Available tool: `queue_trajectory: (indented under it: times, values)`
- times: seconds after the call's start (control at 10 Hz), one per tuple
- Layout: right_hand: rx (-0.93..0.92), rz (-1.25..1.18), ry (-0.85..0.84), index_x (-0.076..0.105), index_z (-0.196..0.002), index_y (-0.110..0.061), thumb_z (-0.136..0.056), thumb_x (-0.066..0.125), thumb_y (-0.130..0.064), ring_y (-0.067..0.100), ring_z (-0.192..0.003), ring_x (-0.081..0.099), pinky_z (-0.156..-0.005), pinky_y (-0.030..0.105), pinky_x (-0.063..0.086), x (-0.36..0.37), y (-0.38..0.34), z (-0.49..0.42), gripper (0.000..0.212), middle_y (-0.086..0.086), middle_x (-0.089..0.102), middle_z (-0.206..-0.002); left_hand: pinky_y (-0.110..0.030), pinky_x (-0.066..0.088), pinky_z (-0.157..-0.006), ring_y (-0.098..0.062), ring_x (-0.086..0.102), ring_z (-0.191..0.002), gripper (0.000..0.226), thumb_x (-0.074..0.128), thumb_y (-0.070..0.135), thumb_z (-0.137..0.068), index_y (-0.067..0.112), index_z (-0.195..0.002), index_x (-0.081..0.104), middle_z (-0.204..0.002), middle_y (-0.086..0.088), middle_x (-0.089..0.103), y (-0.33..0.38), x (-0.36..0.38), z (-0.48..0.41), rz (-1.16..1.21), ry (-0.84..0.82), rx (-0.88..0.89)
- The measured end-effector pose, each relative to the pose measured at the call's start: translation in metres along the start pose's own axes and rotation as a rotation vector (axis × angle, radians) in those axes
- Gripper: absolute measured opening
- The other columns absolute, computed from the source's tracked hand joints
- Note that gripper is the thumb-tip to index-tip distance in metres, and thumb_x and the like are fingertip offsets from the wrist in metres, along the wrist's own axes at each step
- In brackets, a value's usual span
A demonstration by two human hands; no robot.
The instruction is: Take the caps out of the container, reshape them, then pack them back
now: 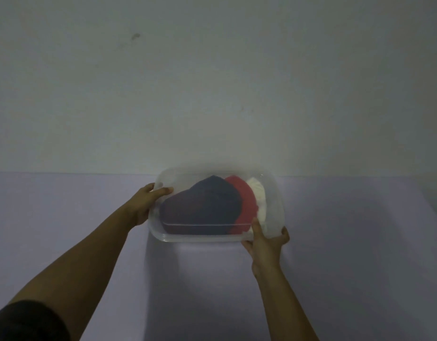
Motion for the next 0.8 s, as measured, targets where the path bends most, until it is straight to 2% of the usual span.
queue_trajectory:
  times: [0.2, 0.3, 0.5, 0.6, 0.7, 0.8]
  values:
    - [-0.048, 0.03, -0.026, 0.018, -0.142, -0.029, -0.083, 0.071, -0.021, 0.02, -0.11, 0.051, -0.08, 0.039, 0.055, 0.01, 0.0, -0.014, 0.08, 0.0, 0.038, -0.128, -0.034, 0.056, -0.061, -0.032, 0.066, -0.084, 0.046, 0.069, 0.022, -0.081, 0.0, -0.119, 0.058, -0.102, -0.017, 0.067, 0.014, -0.002, -0.022, 0.032, 0.054, 0.036]
    - [-0.053, 0.056, -0.067, 0.017, -0.142, -0.029, -0.083, 0.07, -0.022, 0.019, -0.111, 0.051, -0.082, 0.038, 0.054, 0.014, 0.0, -0.018, 0.079, -0.001, 0.039, -0.127, -0.037, 0.054, -0.066, -0.034, 0.065, -0.087, 0.05, 0.072, 0.023, -0.079, -0.002, -0.119, 0.057, -0.107, -0.02, 0.066, 0.014, -0.006, -0.029, 0.051, 0.09, 0.036]
    - [-0.074, 0.101, -0.075, 0.017, -0.141, -0.026, -0.083, 0.07, -0.024, 0.017, -0.109, 0.051, -0.081, 0.037, 0.054, 0.016, 0.0, -0.022, 0.079, -0.001, 0.039, -0.126, -0.032, 0.055, -0.061, -0.028, 0.065, -0.079, 0.042, 0.072, 0.023, -0.079, 0.001, -0.113, 0.059, -0.1, -0.015, 0.067, 0.019, -0.01, -0.029, 0.018, 0.104, 0.078]
    - [-0.056, 0.178, -0.075, 0.016, -0.141, -0.027, -0.081, 0.071, -0.03, 0.018, -0.103, 0.053, -0.078, 0.036, 0.055, 0.017, -0.001, -0.018, 0.081, 0.002, 0.043, -0.127, -0.039, 0.056, -0.074, -0.033, 0.064, -0.092, 0.051, 0.072, 0.03, -0.079, 0.002, -0.119, 0.057, -0.116, -0.018, 0.064, 0.02, -0.014, -0.03, -0.056, 0.117, 0.08]
    - [-0.085, 0.451, 0.011, 0.01, -0.146, -0.025, -0.078, 0.07, -0.044, 0.028, -0.119, 0.048, -0.099, 0.042, 0.046, 0.009, -0.01, -0.015, 0.092, 0.012, 0.033, -0.144, -0.046, 0.041, -0.101, -0.036, 0.046, -0.127, 0.086, 0.066, 0.045, -0.081, 0.005, -0.146, 0.026, -0.145, -0.017, 0.04, 0.027, -0.012, -0.021, -0.293, 0.226, 0.101]
    - [-0.219, 0.555, 0.055, 0.011, -0.148, -0.017, -0.078, 0.07, -0.046, 0.034, -0.131, 0.038, -0.106, 0.046, 0.039, 0.003, -0.024, -0.009, 0.096, 0.017, 0.024, -0.149, -0.045, 0.031, -0.11, -0.034, 0.032, -0.138, 0.087, 0.058, 0.051, -0.085, 0.005, -0.148, 0.018, -0.153, -0.015, 0.028, 0.034, -0.012, -0.008, -0.362, 0.354, 0.179]
Point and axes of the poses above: each hand's wrist, its own z-axis away from the middle knuckle, its own x-axis out of the palm, y = z × x, the point moved 4 cm from there along -z, towards the middle knuckle
